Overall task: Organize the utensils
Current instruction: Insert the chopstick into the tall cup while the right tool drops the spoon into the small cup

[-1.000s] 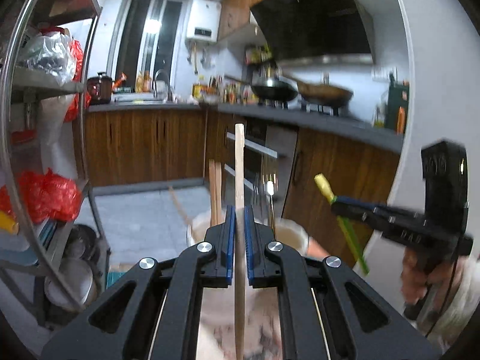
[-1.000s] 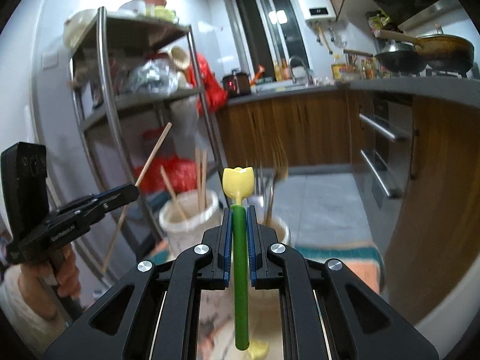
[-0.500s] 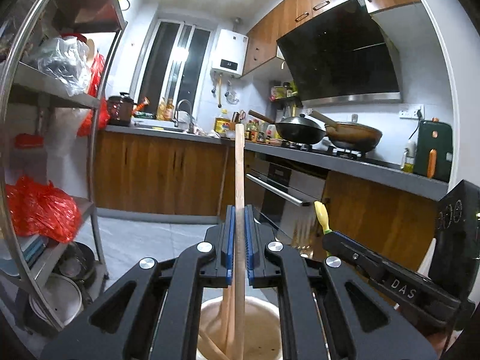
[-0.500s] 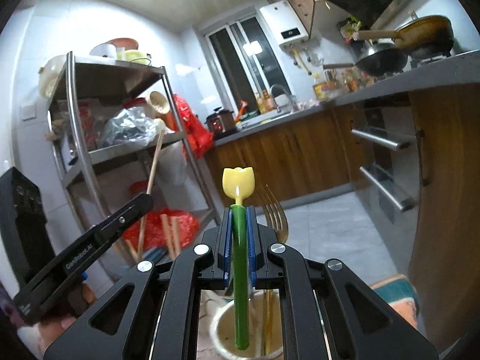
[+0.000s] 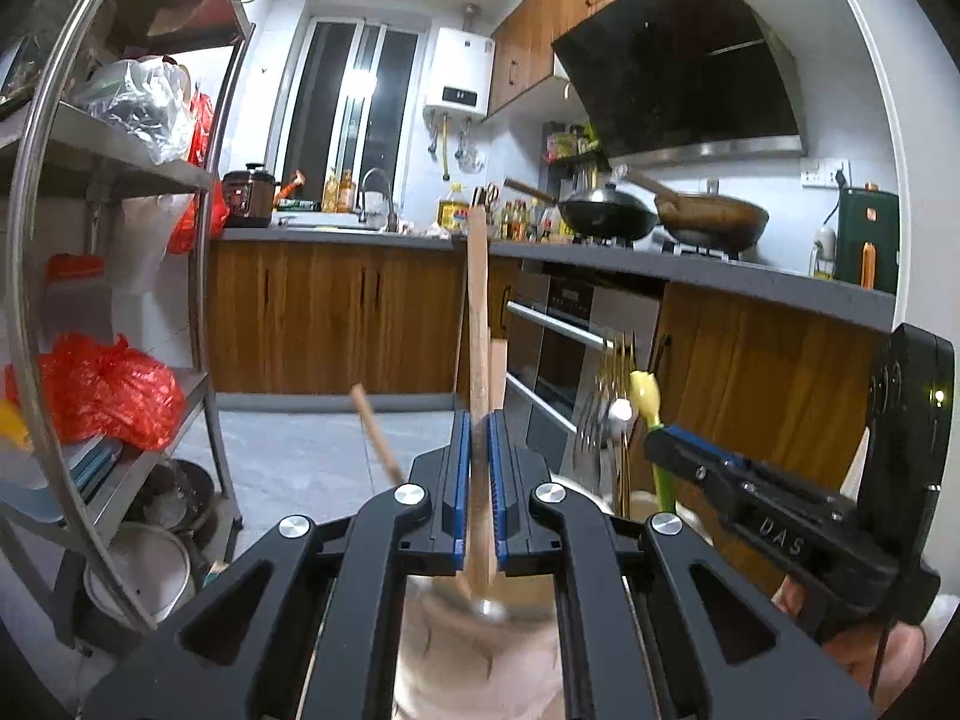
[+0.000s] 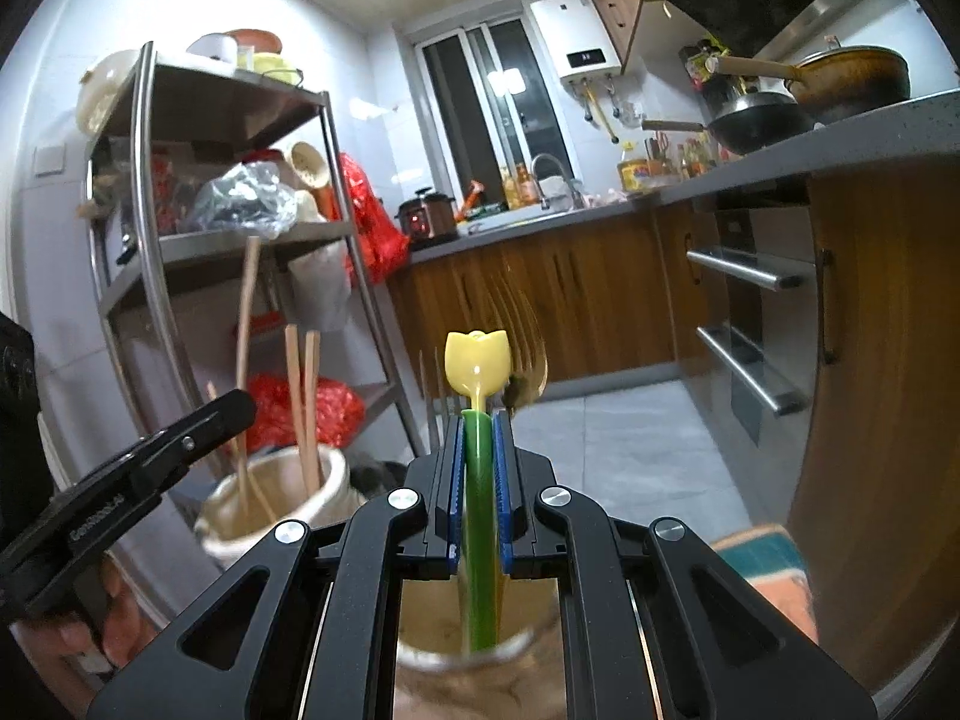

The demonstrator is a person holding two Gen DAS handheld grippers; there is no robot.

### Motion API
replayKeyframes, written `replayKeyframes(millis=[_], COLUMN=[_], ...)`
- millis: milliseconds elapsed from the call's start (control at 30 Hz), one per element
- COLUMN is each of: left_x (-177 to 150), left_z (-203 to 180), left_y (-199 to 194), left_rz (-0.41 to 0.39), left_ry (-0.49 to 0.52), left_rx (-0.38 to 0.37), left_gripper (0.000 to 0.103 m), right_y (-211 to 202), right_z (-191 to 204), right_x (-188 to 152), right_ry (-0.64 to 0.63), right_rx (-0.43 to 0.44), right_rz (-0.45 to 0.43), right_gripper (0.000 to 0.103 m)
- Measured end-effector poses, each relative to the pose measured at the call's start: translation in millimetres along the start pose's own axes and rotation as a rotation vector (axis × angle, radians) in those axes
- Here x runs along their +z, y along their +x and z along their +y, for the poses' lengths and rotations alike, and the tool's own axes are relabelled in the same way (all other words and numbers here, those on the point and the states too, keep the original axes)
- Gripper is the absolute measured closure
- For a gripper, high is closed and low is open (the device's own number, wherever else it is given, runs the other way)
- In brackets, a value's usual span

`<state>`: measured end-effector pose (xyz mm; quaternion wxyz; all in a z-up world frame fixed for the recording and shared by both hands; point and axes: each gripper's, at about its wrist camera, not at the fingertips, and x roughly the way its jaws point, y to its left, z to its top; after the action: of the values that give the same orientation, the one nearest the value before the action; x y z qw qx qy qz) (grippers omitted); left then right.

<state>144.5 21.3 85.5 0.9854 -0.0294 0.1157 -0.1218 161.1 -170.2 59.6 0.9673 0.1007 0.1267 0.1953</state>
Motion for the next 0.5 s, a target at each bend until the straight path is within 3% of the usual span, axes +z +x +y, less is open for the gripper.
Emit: replayKeyframes(millis=[200,500], left_x=[-12,-12], left_z=[6,15], left_y=[-9,-13], left_rz=[0.080,0.100], left_ry=[-0.018,-0.029], left_rx=[0.029,0.064], left_gripper=[0.097,0.097], right_y=[-5,-7], right_z=[-5,-9], right_x=[-10,-16], right_ry=[0.024,0.044], right_rx=[-0.038,-0.077], right_rz=[0.059,0.121], right_gripper=[0.093,0.093])
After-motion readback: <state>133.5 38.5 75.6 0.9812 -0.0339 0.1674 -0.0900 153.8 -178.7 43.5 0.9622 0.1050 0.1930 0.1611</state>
